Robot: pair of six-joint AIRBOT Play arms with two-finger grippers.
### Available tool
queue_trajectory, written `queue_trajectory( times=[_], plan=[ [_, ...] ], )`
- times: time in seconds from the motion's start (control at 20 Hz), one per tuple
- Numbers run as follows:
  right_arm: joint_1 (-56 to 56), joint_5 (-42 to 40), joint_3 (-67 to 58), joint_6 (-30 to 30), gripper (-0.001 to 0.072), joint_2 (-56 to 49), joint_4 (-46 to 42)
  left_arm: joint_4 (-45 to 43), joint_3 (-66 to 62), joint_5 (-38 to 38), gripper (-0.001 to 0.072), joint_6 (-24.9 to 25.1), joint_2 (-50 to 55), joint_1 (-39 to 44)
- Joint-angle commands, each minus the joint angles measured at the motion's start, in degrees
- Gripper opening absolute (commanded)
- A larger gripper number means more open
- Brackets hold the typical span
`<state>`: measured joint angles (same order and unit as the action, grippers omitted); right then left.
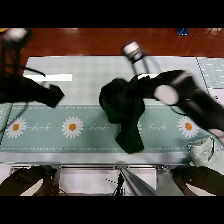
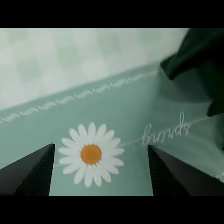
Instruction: Fold the shirts.
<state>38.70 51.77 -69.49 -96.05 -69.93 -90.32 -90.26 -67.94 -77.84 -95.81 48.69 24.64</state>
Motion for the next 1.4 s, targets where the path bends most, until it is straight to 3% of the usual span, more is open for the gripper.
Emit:
queue_trajectory(
  times=[0.0, 0.05, 0.1, 0.25, 0.35, 0.55, 0.9, 1.15, 1.3, 1.35],
  plan=[
    [2.32, 0.09, 0.42, -0.57, 0.0166, -8.94, 1.68, 7.43, 12.0, 5.97, 0.072, -0.09, -0.02, 0.02],
    [2.03, 0.24, 0.42, -0.55, 0.0319, -9.27, 1.33, 10.19, 15.32, 8.96, 0.072, -0.07, -0.02, 0.02],
    [1.42, 0.76, 0.15, -0.52, 0.0418, -8.96, 0.61, 12.52, 18.23, 11.54, 0.072, -0.02, 0.0, 0.02],
    [-0.63, 3.76, -1.33, -0.26, 0.0551, -4.74, -2.47, 18.62, 26.01, 18.16, 0.072, 0.13, 0.22, 0.02],
    [-3.61, 5.31, -1.6, -0.26, 0.0573, 0.33, -6.29, 22.62, 29.7, 20.79, 0.072, 0.85, 1.03, 0.02],
    [-15.08, 11.21, -1.55, 0.46, 0.0571, 7.39, -10.71, 35.15, 33.38, 25.81, 0.072, 9.68, 5.27, 0.02],
    [-39.69, 16.35, -0.55, 8.74, 0.0572, 8.44, 4.28, 65.85, 33.29, 31.23, 0.072, 30.53, 17.79, 0.02],
    [-45.31, 17.59, 0.28, 11.21, 0.0572, 8.44, 5.4, 67.91, 32.81, 34.53, 0.0712, 31.3, 23.1, 0.02],
    [-45.44, 18.16, 2.89, 13.03, 0.0572, 8.44, 6.75, 68.91, 31.85, 34.49, 0.0215, 31.28, 26.56, 0.02],
    [-45.44, 18.12, 5.14, 13.86, 0.0572, 8.44, 8.28, 68.91, 31.74, 34.23, 0.0096, 31.26, 27.1, 0.02]
  ],
)
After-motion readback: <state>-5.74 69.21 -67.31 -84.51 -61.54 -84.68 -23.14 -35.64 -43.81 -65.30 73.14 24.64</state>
